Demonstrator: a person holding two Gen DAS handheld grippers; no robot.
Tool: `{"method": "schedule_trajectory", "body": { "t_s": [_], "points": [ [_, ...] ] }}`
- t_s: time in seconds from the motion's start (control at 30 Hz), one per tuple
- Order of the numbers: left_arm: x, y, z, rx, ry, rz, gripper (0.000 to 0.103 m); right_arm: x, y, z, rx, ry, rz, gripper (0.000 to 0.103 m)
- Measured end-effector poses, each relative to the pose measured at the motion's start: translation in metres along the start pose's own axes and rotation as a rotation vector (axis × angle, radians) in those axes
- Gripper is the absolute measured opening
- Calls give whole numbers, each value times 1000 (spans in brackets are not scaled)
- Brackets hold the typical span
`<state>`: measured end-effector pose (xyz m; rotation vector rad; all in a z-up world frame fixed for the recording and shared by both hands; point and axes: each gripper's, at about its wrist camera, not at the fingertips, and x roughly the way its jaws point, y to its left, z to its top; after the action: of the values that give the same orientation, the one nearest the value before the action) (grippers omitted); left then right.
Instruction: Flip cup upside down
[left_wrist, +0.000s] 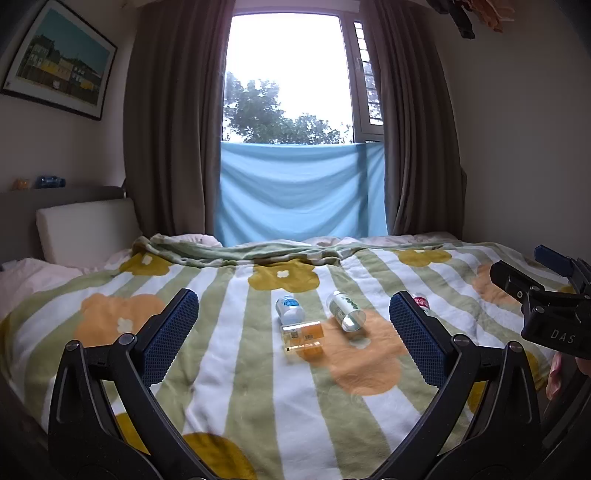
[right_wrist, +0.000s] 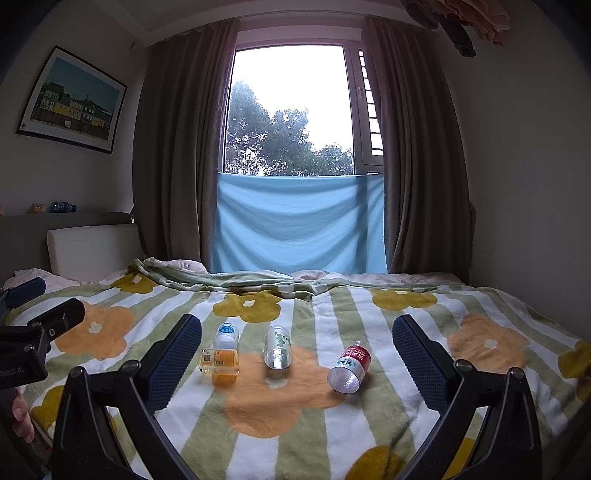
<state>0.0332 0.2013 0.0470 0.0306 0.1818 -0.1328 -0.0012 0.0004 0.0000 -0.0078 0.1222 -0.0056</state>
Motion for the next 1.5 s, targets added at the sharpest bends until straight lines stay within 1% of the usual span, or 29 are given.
{"method": "schedule_trajectory", "body": {
  "t_s": [1.5],
  "points": [
    [3,6,-6,-14,0,5,103,-3,6,-4,-1,11,-2,103]
  ]
}}
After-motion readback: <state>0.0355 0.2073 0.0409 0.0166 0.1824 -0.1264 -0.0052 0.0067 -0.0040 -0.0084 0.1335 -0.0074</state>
